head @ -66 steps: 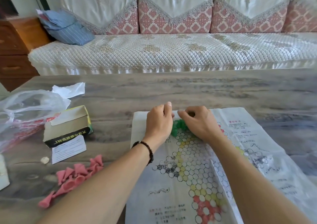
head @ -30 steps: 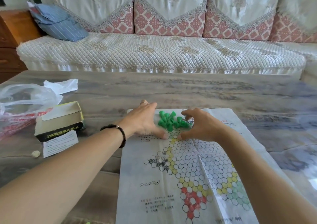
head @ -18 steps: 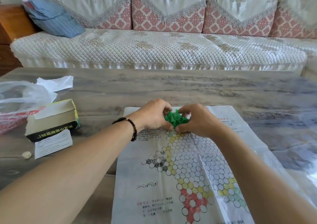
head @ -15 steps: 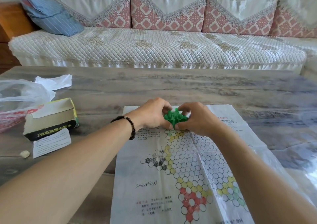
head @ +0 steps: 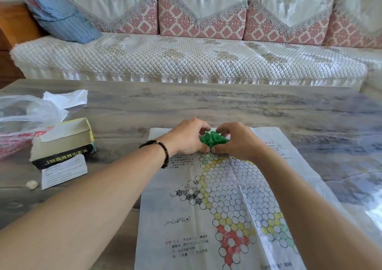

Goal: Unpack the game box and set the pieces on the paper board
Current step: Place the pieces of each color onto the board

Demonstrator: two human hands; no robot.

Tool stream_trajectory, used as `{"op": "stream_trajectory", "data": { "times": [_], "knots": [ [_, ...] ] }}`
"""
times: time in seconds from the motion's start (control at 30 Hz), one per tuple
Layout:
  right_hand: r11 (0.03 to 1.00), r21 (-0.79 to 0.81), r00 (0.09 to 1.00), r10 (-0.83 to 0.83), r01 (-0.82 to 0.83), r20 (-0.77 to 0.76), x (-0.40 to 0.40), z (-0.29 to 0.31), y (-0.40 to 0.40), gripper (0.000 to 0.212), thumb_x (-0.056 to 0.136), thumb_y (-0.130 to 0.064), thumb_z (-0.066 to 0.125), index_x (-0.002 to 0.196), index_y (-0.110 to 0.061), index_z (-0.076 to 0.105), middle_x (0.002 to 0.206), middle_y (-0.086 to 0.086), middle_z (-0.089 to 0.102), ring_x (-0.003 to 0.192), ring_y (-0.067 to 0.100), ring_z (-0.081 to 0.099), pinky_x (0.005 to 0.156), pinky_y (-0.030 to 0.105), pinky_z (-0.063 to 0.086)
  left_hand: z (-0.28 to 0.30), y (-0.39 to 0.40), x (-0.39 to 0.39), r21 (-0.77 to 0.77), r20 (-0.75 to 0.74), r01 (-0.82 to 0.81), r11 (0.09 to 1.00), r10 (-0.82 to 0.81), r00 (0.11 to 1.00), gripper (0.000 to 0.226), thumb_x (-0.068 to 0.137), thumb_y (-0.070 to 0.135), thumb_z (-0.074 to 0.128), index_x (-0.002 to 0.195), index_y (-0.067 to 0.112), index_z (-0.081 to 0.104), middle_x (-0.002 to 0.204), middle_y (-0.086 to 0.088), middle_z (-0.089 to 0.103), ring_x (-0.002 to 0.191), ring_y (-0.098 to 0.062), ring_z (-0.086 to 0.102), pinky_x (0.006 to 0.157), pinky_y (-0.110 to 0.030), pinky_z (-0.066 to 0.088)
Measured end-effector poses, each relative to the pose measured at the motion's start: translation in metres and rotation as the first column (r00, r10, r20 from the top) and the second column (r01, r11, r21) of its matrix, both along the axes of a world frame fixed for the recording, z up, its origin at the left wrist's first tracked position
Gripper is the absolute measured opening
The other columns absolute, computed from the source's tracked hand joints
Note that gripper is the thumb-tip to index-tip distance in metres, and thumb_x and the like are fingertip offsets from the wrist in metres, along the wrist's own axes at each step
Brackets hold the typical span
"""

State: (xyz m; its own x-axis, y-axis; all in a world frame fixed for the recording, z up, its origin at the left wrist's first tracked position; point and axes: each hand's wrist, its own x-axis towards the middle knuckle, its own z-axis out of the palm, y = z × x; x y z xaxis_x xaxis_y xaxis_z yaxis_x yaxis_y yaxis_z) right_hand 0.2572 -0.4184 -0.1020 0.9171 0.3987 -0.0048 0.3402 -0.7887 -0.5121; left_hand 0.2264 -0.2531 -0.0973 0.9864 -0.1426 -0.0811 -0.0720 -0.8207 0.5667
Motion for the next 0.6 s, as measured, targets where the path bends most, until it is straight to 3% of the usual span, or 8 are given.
{"op": "stream_trajectory", "data": {
  "times": [0.13,0.27,0.37,0.5,0.6],
  "knots": [
    [1.0,-0.011,0.999,-0.003,0.004,0.034,-0.01,0.004,-0.005,0.069,0.073,-0.032,0.081,0.133,-0.015,0.051,0.126,0.005,0.056,0.111,0.018,0.053,0.085,0.025,0.04,0.005,0.003,-0.013,0.06,0.031,0.038,0.997,-0.04,0.999,0.081,0.073,0.029,0.083,0.143,0.02,0.042,0.133,-0.003,0.049,0.103,-0.017,0.054,0.085,-0.028,0.042],
    [0.999,-0.052,0.999,-0.009,0.012,0.049,-0.018,0.002,-0.014,0.069,0.073,-0.035,0.08,0.132,-0.016,0.05,0.126,0.004,0.054,0.103,0.014,0.049,0.084,0.024,0.041,0.005,0.009,-0.027,0.106,0.029,0.053,0.993,-0.057,0.998,0.082,0.075,0.035,0.08,0.145,0.022,0.038,0.132,-0.002,0.046,0.104,-0.016,0.053,0.082,-0.027,0.041],
    [0.996,-0.083,0.995,-0.012,0.02,0.098,-0.053,0.019,-0.01,0.071,0.075,-0.037,0.078,0.134,-0.015,0.048,0.13,0.004,0.052,0.107,0.015,0.051,0.092,0.028,0.044,0.021,0.029,-0.067,0.133,0.07,0.043,0.99,-0.053,0.996,0.079,0.078,0.039,0.077,0.144,0.022,0.038,0.133,-0.002,0.046,0.103,-0.013,0.052,0.082,-0.025,0.039],
    [0.991,-0.118,0.988,-0.049,0.067,0.147,-0.054,0.014,-0.001,0.079,0.079,-0.052,0.069,0.141,-0.017,0.038,0.139,0.008,0.045,0.124,0.024,0.045,0.102,0.04,0.042,0.018,0.041,-0.086,0.177,0.029,0.021,0.984,-0.027,0.999,0.071,0.083,0.04,0.071,0.143,0.019,0.04,0.142,-0.004,0.044,0.127,-0.02,0.044,0.099,-0.031,0.039],
    [0.993,-0.092,0.99,-0.061,0.073,0.124,-0.058,0.014,0.013,0.083,0.08,-0.055,0.066,0.145,-0.018,0.029,0.144,0.009,0.038,0.129,0.027,0.041,0.103,0.043,0.039,0.021,0.05,-0.101,0.207,0.039,0.006,0.978,-0.014,0.999,0.067,0.086,0.041,0.068,0.143,0.02,0.04,0.141,-0.003,0.044,0.128,-0.02,0.043,0.101,-0.03,0.036]
  ]
}}
